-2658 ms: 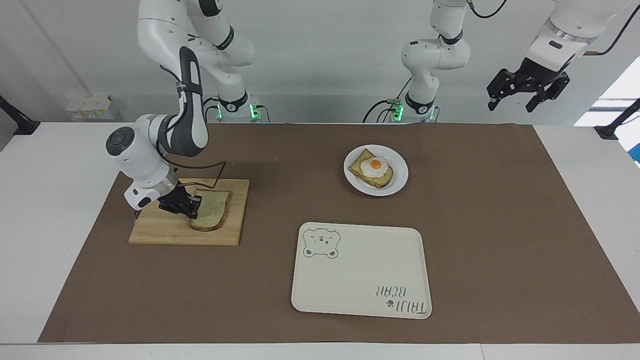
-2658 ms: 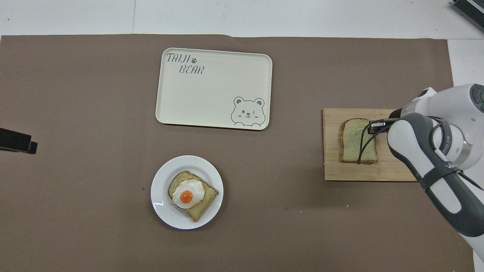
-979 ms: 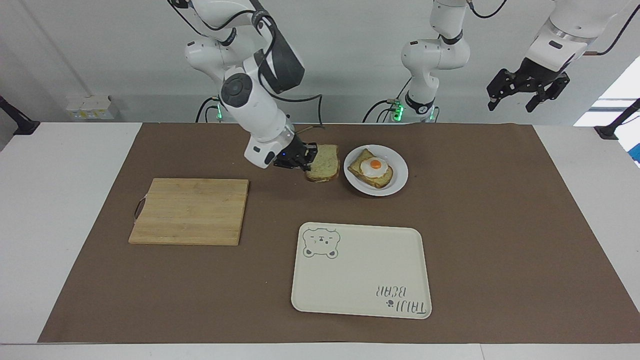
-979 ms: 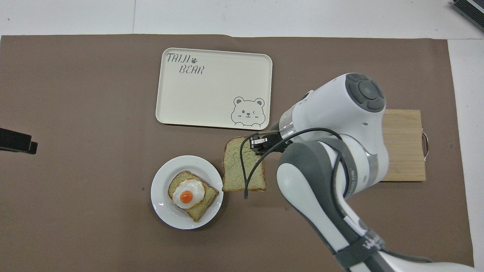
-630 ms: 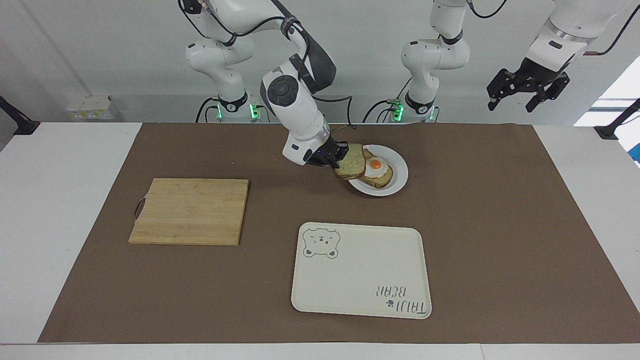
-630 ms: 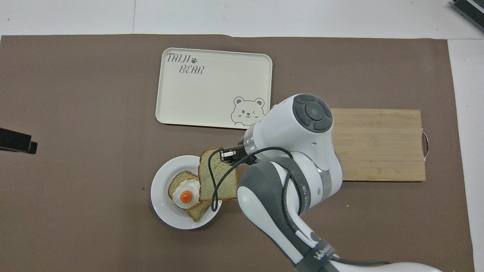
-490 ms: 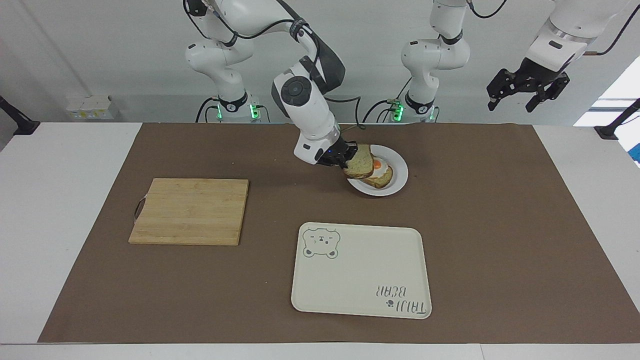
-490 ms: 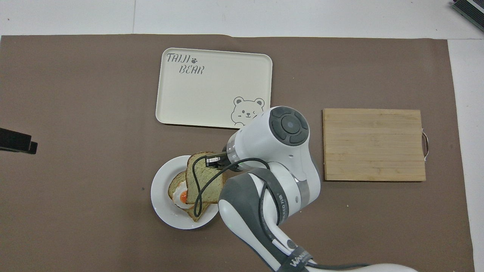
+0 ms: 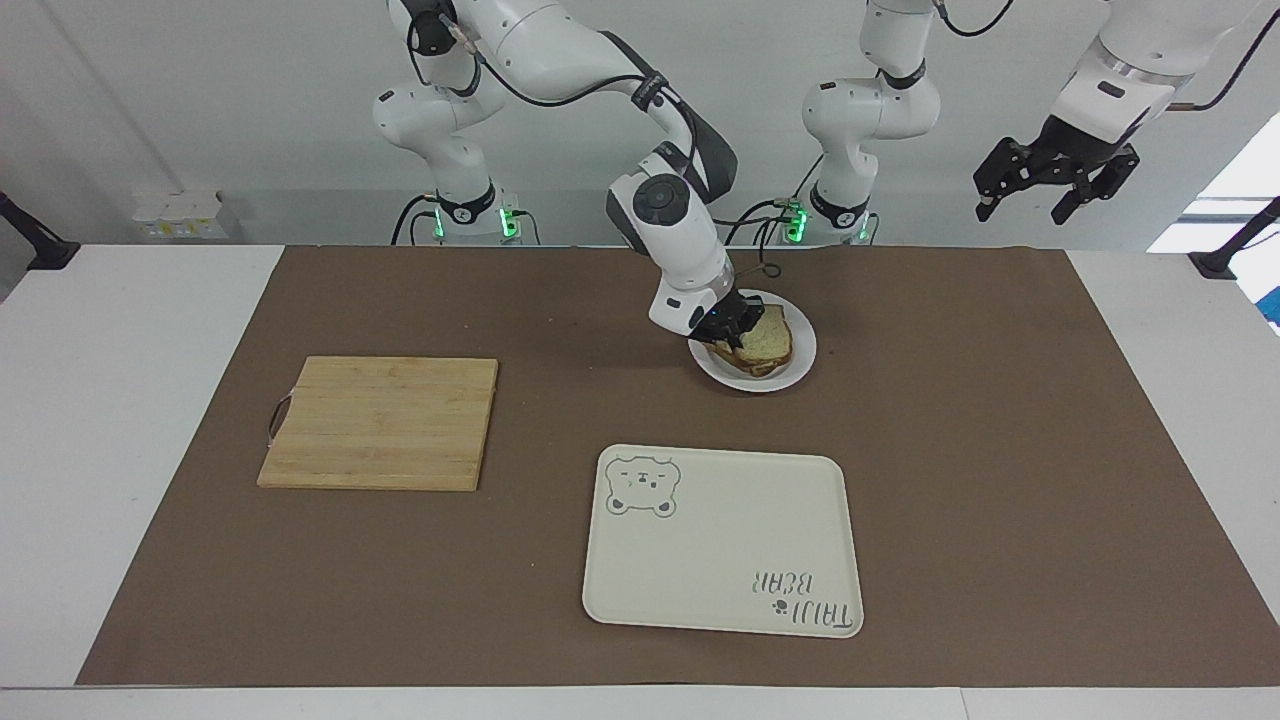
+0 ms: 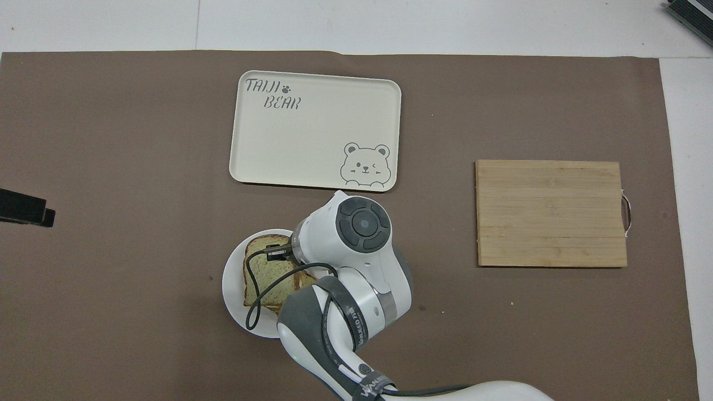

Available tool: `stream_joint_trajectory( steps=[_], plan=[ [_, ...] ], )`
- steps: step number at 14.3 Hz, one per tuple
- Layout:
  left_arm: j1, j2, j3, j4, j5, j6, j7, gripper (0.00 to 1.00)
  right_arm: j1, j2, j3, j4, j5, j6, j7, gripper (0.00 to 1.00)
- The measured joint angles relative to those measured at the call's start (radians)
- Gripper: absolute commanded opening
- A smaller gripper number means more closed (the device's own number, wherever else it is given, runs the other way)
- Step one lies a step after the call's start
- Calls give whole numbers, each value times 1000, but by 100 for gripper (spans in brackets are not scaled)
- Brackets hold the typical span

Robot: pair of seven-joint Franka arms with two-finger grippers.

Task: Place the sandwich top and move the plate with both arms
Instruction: 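Lower the bread onto the egg toast and open the right gripper, then withdraw the right gripper while the left gripper reaches the plate rim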

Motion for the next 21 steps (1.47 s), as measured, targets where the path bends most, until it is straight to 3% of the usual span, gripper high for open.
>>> stream_joint_trajectory(
  steps=[4,5,6,7,13,16,18,21],
  plan=[
    [0,0,0,0,0,0,0,100,1,15,-2,-1,0,27,-4,0],
    [0,0,0,0,0,0,0,100,1,19,-2,-1,0,33,-5,10],
    [0,0,0,0,0,0,0,100,1,23,-2,-1,0,35,-6,78],
    [0,0,0,0,0,0,0,100,1,25,-2,-1,0,35,-8,100],
    [0,0,-6,0,0,0,0,100,-1,23,-12,3,-29,40,-23,100],
    [-2,-1,-18,-5,-35,-4,-1,100,-25,-3,-23,5,-152,40,-23,100],
    [-1,-18,-16,-51,-78,-7,-2,100,-70,-35,-26,6,-220,14,-23,100],
    [-1,-70,-14,-204,-167,74,6,100,-153,-109,-27,9,-303,-87,-24,100]
  ],
)
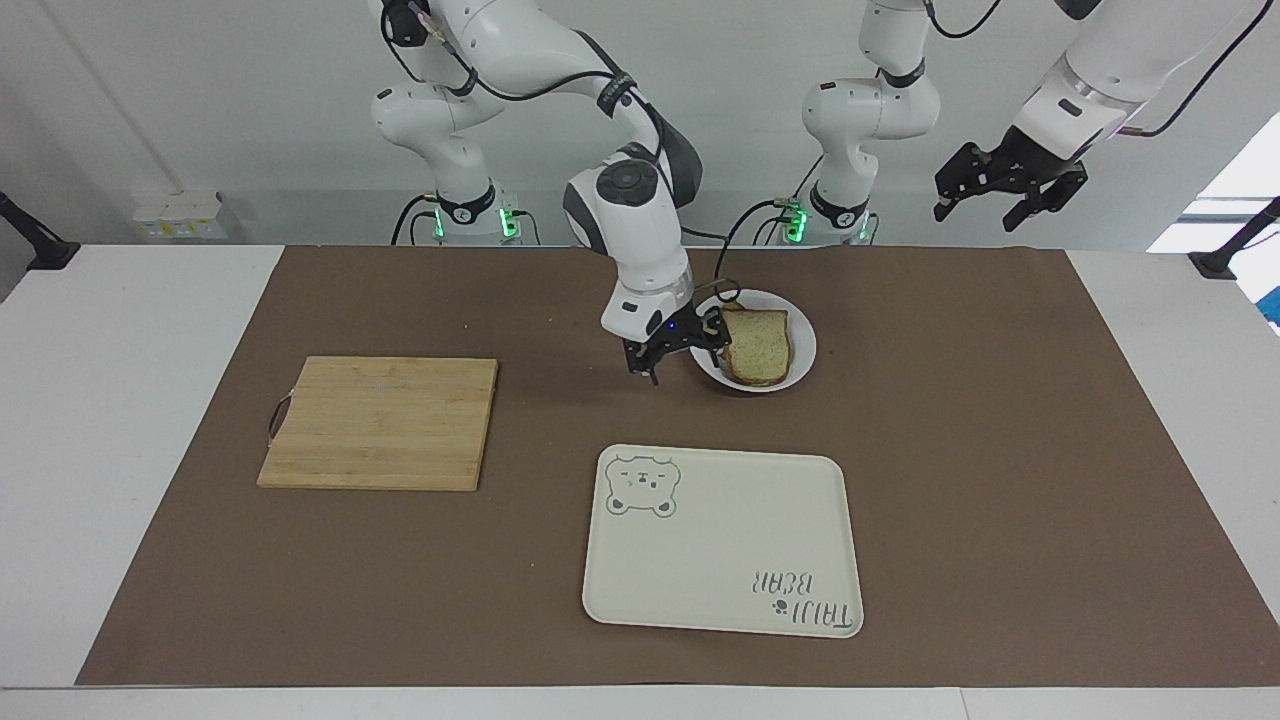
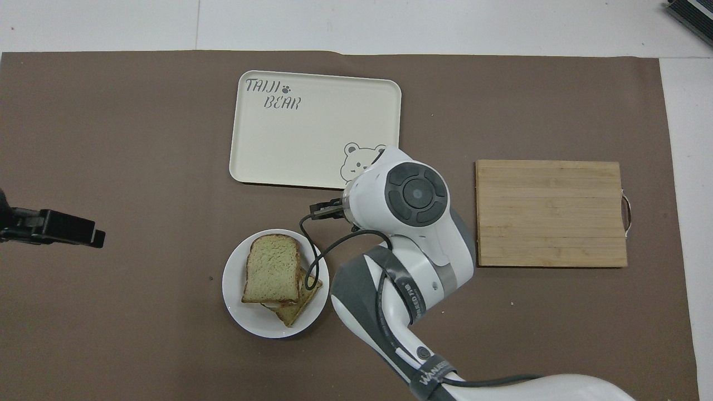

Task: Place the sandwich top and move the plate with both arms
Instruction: 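Withdraw the right gripper while the left gripper reaches the plate rim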

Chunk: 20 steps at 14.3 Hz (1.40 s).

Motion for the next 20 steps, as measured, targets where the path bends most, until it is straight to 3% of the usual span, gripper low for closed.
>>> stream_joint_trajectory(
  steps=[4,14,19,20],
  plan=[
    [0,-48,2,-231,-108,186,84,100,-103,-92,-1,1,-35,-108,-4,100],
    [15,-40,11,-650,-364,556,432,100,-304,-291,-4,15,-97,-315,-11,100],
    [14,26,5,-773,-518,707,571,100,-369,-325,-8,106,-97,-460,-11,100],
    [12,39,3,-788,-565,726,607,96,-375,-325,-11,124,-97,-482,-11,100]
  ],
)
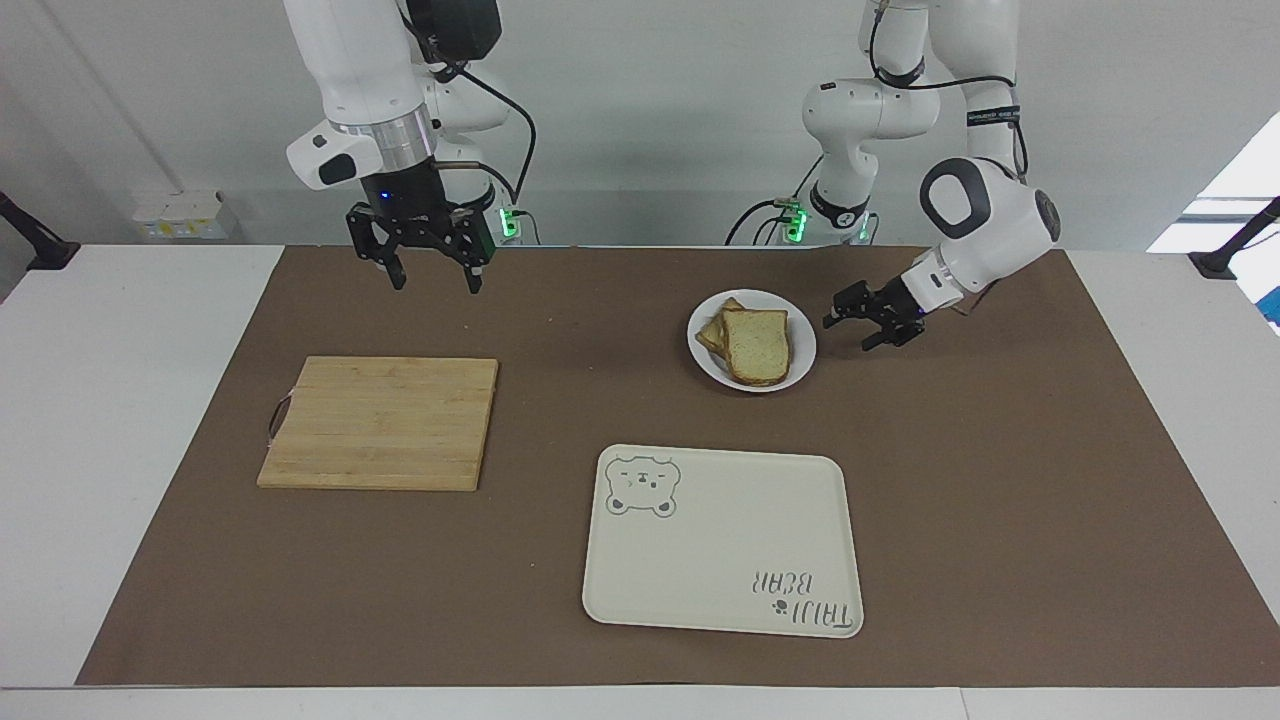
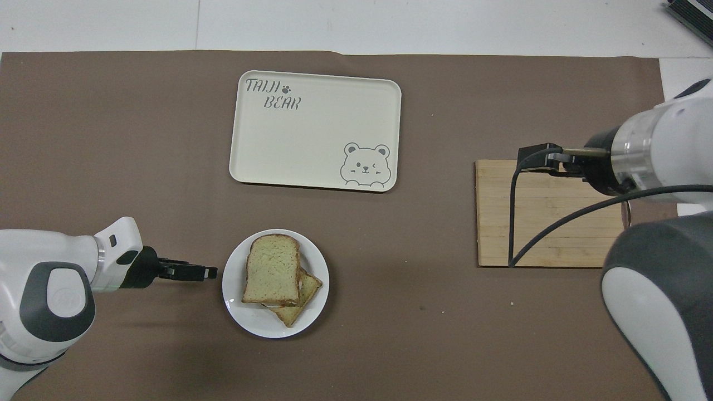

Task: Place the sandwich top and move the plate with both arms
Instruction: 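Withdraw the right gripper while the left gripper reaches the plate rim, then grip the plate rim with the left gripper and slide it onto the tray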

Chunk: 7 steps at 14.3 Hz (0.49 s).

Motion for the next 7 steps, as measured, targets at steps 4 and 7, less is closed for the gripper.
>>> stream_joint_trajectory(
  steps=[4,7],
  plan=[
    [-33,21,-7,-50,-143,63,55,65,-6,-16,-52,61,0,-69,0,100],
    [-65,21,-8,-65,-176,80,56,56,-6,-51,-80,79,0,-135,0,100]
  ],
)
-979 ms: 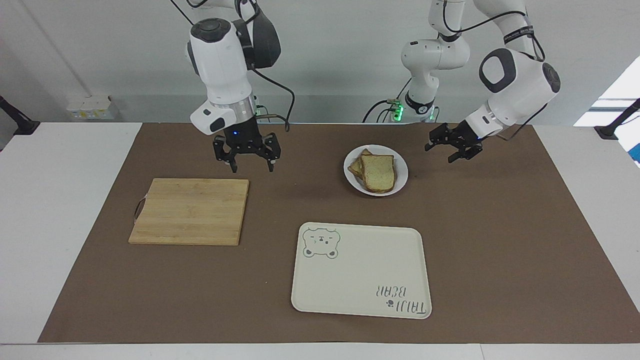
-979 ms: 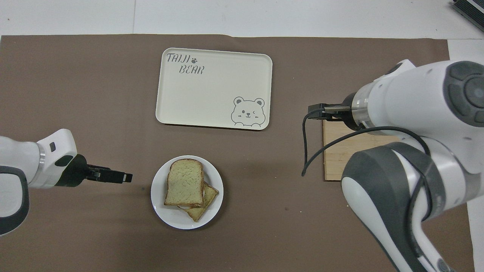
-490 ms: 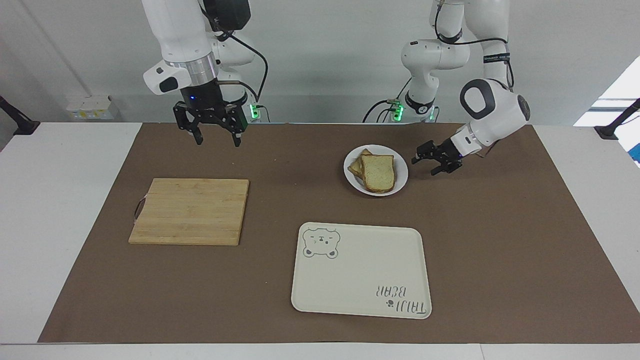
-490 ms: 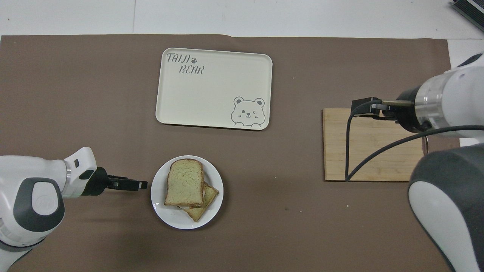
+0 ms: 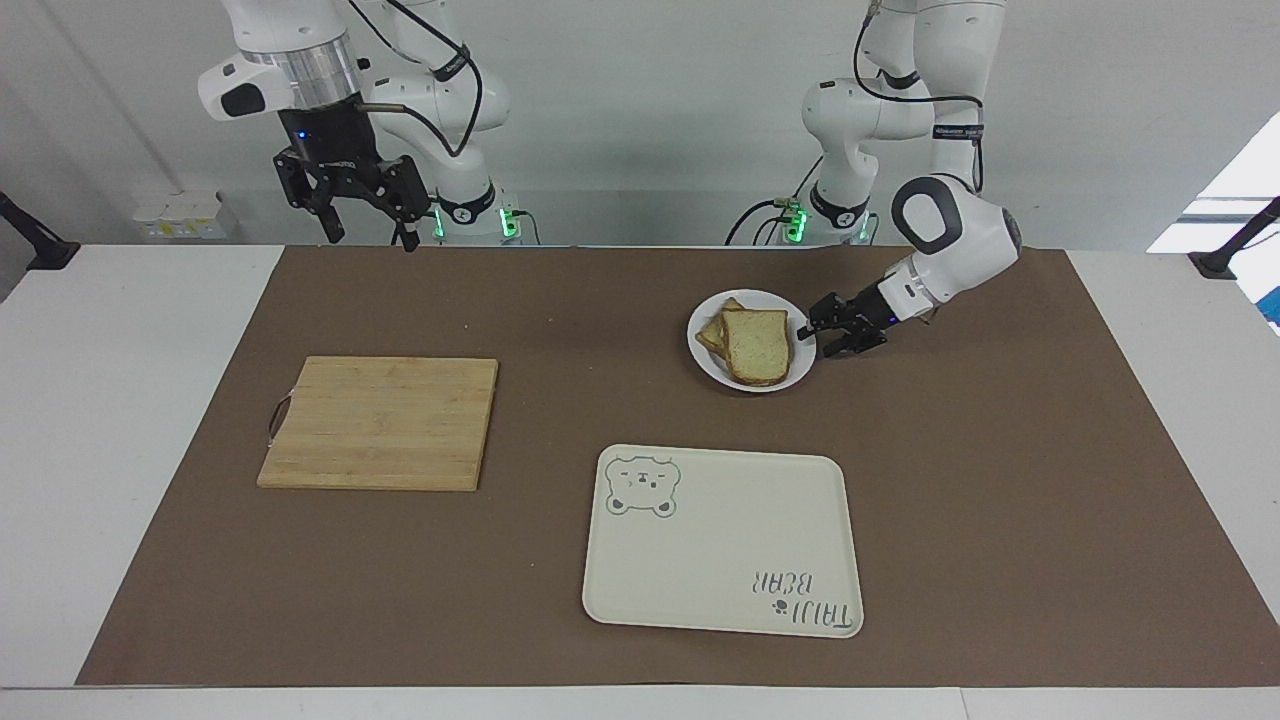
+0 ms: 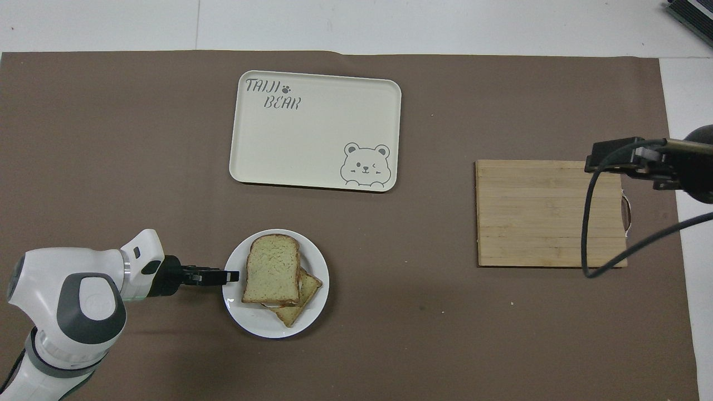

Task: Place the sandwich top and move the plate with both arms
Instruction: 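Grip the plate rim with the left gripper and slide it onto the tray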

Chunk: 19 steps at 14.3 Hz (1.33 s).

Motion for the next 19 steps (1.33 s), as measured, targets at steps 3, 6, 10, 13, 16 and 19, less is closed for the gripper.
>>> stream_joint_trajectory(
  steps=[3,6,10,13,16,19],
  plan=[
    [-9,0,-1,-9,-6,1,0,48,0,-12,-42,0,0,-43,-66,100],
    [-37,3,-1,-24,-27,29,0,21,-1,-1,-60,-11,0,-78,-96,100],
    [-60,24,-1,-36,-59,50,1,0,-3,6,-60,-39,-9,-78,-197,100],
    [-60,26,-1,-29,-67,47,1,0,-19,7,-64,-37,-35,-83,-256,100],
    [-55,34,1,-14,-79,41,1,0,-22,7,-63,-18,-38,-120,-265,100],
    [-15,55,6,39,-85,-27,1,0,-22,7,-60,-25,-38,-121,-266,100]
  ],
)
